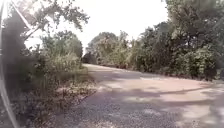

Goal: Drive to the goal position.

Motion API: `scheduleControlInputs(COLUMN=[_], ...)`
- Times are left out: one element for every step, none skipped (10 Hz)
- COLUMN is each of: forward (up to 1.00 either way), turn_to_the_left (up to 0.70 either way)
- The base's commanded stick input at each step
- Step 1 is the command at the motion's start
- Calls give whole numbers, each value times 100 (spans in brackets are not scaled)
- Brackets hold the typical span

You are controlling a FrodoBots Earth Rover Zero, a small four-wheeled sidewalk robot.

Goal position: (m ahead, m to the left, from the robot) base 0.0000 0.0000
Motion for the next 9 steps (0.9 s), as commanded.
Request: scheduleControlInputs(forward=[6, 5, 5, 5, 5, 5, 5, 5, 5], turn_to_the_left=[0, 0, 0, 0, 0, 0, 0, 0, 0])
